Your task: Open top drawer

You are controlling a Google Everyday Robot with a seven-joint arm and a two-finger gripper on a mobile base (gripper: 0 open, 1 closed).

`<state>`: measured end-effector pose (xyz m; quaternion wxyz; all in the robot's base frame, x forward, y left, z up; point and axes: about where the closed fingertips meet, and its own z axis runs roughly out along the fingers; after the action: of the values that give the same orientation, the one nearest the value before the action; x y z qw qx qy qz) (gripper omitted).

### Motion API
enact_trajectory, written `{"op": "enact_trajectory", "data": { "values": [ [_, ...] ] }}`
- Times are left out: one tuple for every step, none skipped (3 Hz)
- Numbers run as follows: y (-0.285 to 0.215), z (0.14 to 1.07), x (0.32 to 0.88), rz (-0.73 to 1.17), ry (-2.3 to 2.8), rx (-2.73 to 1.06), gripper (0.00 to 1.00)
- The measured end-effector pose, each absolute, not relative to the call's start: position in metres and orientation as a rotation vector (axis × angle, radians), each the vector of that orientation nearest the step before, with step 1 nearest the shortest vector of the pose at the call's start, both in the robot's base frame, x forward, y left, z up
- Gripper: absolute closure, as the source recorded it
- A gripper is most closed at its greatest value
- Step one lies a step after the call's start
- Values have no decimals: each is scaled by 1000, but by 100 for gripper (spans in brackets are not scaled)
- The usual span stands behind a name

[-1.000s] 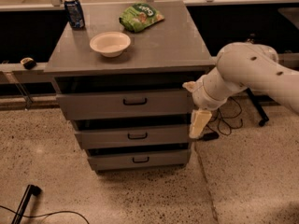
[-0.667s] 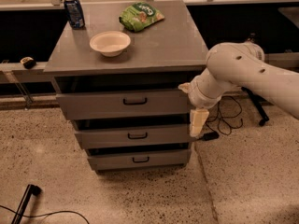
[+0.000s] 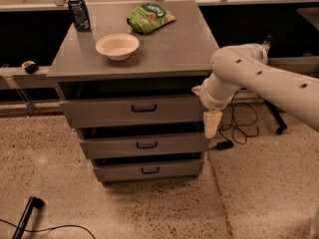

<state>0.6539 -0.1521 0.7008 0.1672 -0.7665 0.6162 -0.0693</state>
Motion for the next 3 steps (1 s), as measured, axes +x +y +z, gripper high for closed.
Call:
{"op": "enact_trajectory", "data": {
  "values": [
    [-156,698,677,-236,1760,-2180,0],
    [-166,685,698,-213,1798,-2134,0],
    [-164,666,709,-185,1842,-2110,0]
  ]
}}
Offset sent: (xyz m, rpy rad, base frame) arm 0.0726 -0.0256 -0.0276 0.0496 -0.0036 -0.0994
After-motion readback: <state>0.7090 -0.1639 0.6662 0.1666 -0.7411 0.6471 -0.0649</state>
